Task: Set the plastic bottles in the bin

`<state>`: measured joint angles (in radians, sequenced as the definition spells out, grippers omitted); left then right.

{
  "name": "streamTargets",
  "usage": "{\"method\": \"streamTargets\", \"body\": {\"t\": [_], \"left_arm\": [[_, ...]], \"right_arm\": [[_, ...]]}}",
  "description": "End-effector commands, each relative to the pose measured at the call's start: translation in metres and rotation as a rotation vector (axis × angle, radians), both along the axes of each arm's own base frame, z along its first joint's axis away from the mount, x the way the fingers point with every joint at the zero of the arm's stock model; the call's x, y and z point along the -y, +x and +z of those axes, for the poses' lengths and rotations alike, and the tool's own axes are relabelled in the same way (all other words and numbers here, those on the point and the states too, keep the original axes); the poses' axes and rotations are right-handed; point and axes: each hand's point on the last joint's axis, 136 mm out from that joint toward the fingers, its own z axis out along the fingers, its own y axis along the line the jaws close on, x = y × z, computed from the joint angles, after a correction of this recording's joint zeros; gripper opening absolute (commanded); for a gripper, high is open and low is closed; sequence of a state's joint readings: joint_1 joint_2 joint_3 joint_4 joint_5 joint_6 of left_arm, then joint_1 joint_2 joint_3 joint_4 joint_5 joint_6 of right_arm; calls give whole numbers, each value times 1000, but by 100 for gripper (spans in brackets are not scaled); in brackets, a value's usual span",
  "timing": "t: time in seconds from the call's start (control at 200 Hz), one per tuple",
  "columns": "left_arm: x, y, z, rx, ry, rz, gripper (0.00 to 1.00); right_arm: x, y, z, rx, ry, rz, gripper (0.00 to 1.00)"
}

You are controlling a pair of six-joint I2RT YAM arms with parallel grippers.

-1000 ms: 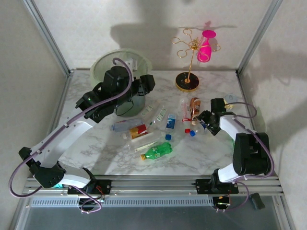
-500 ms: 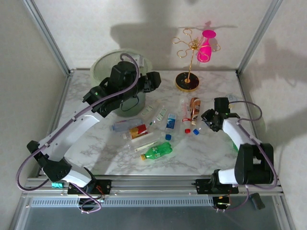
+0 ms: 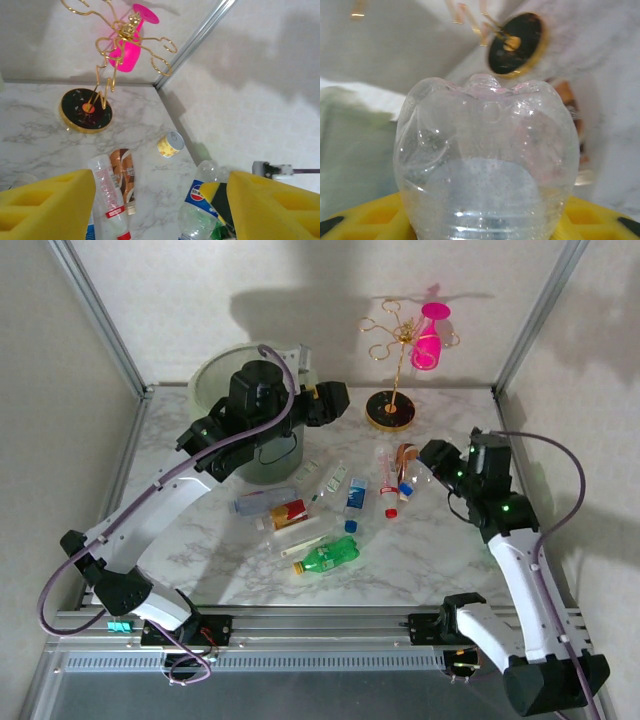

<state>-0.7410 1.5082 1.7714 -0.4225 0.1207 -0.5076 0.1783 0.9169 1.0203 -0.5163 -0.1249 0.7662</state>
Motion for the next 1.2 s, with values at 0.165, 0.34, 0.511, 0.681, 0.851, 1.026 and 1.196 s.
{"method": "streamTargets", "body": {"t": [0.165, 0.34, 0.511, 0.681, 0.851, 1.026, 1.196], "left_arm": [[23, -21, 10, 27, -37, -149, 80], [46, -40, 12, 27, -55, -283, 80], [64, -65, 16, 20, -99, -434, 79], [86, -99, 3, -15, -100, -608, 79], [103, -125, -3, 5, -77, -689, 79], [111, -127, 3, 25, -102, -699, 82], [123, -132, 5, 10, -136, -757, 82]], "right_arm": [[-42, -28, 111, 277, 43, 290, 50], [-53, -44, 154, 390, 73, 375, 50], [-60, -53, 175, 452, 96, 435, 51], [-71, -56, 179, 458, 150, 503, 51], [-76, -56, 184, 470, 177, 533, 51], [-78, -52, 181, 466, 201, 540, 51], [-82, -53, 183, 472, 243, 560, 52]]}}
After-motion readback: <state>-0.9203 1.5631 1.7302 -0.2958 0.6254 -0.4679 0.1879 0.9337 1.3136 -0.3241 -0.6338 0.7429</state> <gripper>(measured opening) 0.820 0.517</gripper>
